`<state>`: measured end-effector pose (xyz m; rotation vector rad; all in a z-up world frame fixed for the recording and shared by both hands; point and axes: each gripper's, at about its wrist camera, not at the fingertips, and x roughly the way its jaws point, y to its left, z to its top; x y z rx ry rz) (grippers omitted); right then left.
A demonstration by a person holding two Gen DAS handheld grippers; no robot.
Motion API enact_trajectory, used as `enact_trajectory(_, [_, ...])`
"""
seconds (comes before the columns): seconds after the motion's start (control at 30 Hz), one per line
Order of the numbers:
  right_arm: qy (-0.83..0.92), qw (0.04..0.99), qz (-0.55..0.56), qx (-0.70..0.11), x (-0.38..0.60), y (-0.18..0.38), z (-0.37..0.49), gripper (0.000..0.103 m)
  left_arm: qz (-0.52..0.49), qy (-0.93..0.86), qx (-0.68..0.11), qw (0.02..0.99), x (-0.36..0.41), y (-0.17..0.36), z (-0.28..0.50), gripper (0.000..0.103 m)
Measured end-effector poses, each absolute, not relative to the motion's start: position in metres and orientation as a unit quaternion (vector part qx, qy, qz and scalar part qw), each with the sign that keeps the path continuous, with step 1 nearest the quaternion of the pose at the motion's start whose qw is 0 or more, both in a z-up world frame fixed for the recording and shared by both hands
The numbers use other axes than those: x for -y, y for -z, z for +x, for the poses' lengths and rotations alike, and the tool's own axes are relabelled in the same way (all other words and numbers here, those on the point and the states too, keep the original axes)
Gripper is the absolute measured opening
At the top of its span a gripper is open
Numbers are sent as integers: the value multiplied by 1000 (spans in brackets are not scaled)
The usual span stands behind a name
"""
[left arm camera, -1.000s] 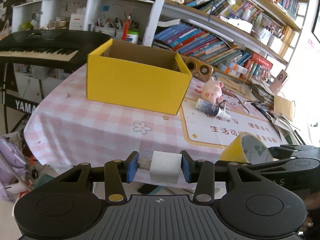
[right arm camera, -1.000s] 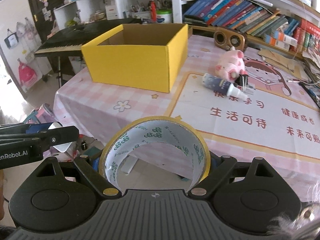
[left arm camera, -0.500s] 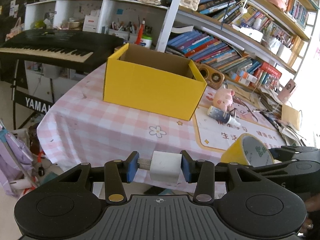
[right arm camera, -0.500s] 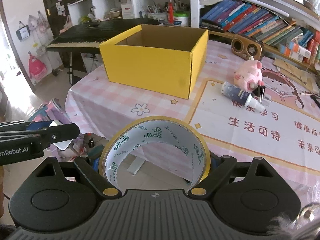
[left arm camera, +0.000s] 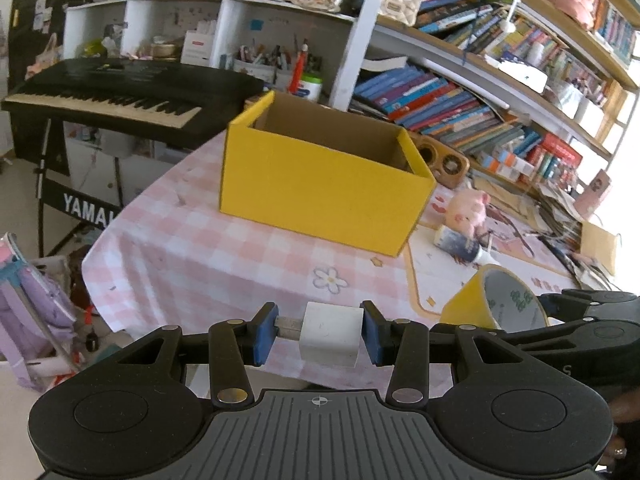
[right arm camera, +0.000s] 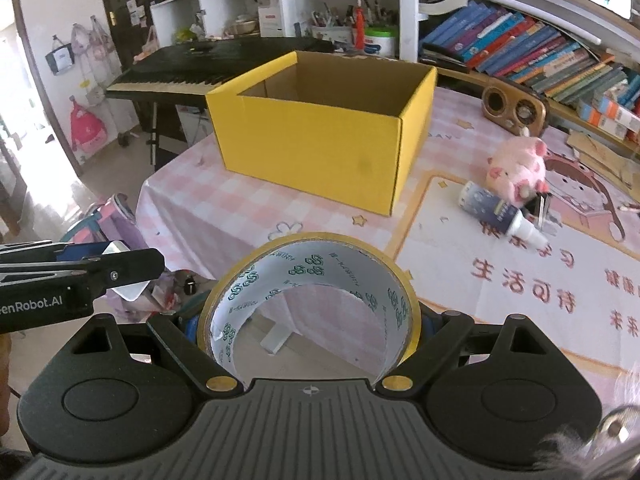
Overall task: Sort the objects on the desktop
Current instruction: 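Lift the white plug and tape roll and carry both toward the yellow box, then lower both tools into the yellow box and open them to release plug and tape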
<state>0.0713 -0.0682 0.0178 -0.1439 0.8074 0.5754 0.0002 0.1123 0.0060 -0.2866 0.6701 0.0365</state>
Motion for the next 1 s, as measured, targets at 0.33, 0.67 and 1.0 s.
enact_trajectory(0.33, [-302,876,-67,-371,66,-28,119,90,-134,-37,-314,939,-107,-19,43,43])
enact_trajectory(0.67, [-325,882,-57,-337,72,-51,183,90,-125,-59,-281,950,-103,-36,100,43])
enact_trajectory(1.0, [-346,897,-56,-271,66,-87,260,90,-97,-96,-244,960,-104,-60,161,43])
